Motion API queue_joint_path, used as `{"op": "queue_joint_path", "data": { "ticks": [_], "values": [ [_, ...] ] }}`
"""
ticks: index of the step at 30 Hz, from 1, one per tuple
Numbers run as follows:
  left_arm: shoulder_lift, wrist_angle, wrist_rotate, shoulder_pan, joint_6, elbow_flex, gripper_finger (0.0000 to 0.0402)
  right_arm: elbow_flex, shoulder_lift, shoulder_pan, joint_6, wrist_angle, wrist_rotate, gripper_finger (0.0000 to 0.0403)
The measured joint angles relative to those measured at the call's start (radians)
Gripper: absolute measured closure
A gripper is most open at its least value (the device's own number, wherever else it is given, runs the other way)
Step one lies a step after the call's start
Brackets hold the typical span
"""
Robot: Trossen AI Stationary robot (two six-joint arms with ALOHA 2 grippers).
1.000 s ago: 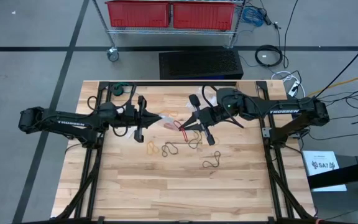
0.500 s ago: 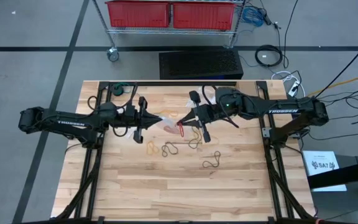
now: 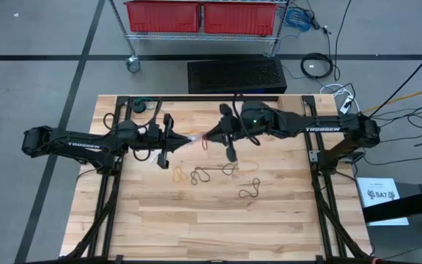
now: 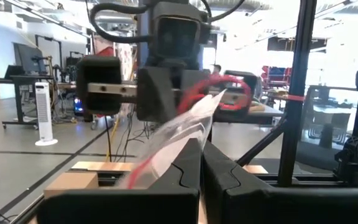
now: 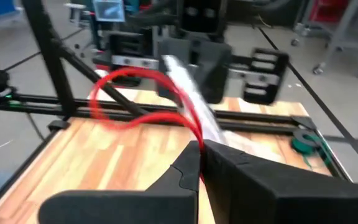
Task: Sort rubber bands
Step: Adjust the red rubber band into the zip bag
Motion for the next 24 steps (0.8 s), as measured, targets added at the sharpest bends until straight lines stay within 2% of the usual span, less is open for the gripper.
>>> {"op": "queue_joint_path", "data": {
  "ticks": [8, 16, 20, 24],
  "values": [
    [0.000, -0.004, 0.000, 0.000, 0.000, 0.000, 0.0402, 0.000, 0.000, -0.013, 0.011, -0.015, 0.005, 0.0403],
    [0.000, 0.002, -0.004, 0.000, 0.000, 0.000, 0.0402, 0.000, 0.000, -0.013, -0.002, -0.084, 0.105, 0.0403],
    [0.000, 0.008, -0.005, 0.000, 0.000, 0.000, 0.0402, 0.000, 0.000, -0.013, 0.018, -0.118, 0.098, 0.0403],
    [0.000, 0.010, -0.004, 0.000, 0.000, 0.000, 0.0402, 0.000, 0.002, -0.028, 0.065, -0.140, 0.039, 0.0403]
  ]
}}
